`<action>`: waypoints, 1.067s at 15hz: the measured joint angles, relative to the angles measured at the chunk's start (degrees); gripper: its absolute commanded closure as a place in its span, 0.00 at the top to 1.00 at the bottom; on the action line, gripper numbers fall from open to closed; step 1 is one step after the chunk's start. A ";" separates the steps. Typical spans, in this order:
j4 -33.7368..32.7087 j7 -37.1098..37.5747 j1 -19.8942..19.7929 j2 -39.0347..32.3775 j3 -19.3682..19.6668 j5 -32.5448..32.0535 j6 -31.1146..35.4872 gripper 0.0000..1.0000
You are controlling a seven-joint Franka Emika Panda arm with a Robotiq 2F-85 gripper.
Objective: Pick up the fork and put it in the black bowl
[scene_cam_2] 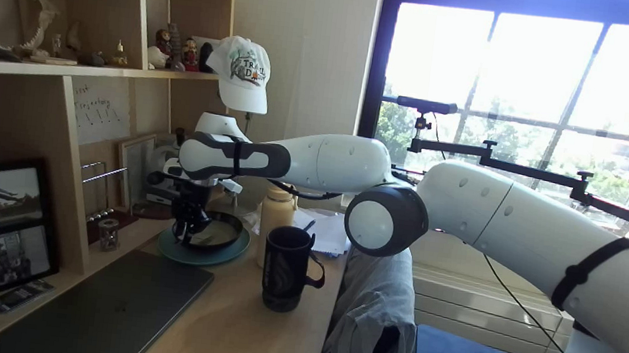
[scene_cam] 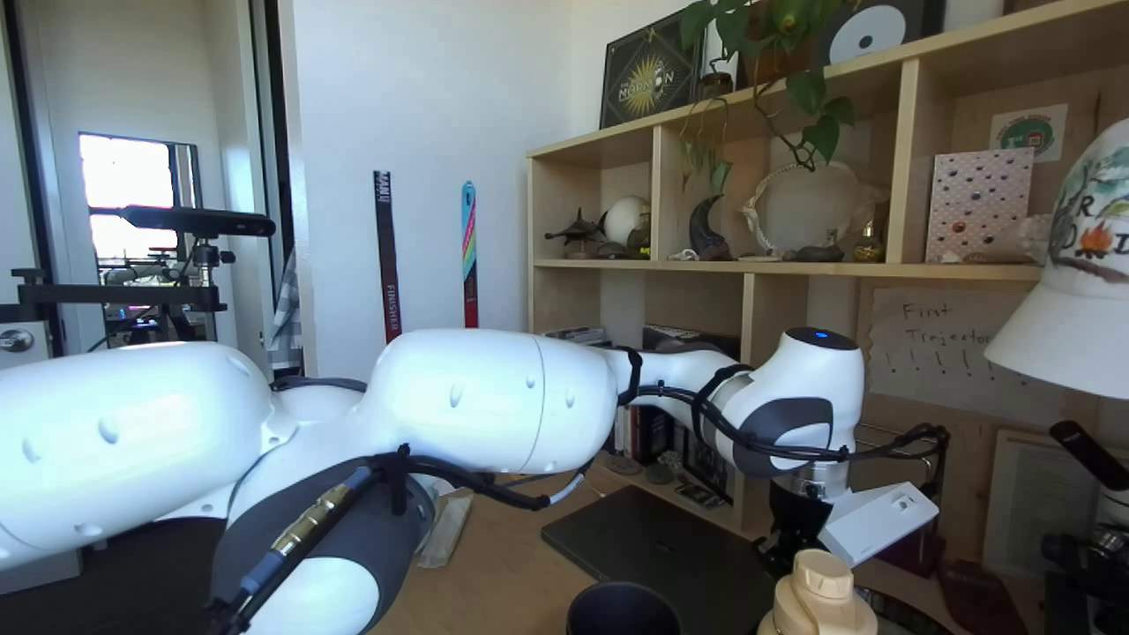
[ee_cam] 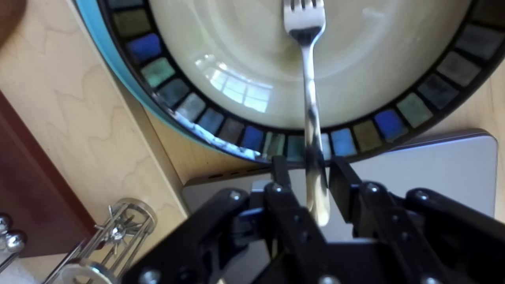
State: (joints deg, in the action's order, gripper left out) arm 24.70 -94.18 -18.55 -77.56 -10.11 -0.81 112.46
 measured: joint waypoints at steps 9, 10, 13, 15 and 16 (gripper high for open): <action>-0.25 0.78 0.48 1.35 0.22 -0.36 -0.32 1.00; -0.27 1.55 0.79 2.04 0.38 -0.58 -0.84 1.00; -0.29 4.16 1.97 5.01 0.60 -0.76 -5.71 1.00; -0.30 6.01 3.04 7.44 1.00 -1.31 -10.00 1.00; -0.30 6.93 3.55 8.66 1.18 -1.65 -12.19 1.00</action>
State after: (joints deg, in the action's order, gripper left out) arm 24.39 -87.24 -15.00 -68.91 -8.93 -2.46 100.27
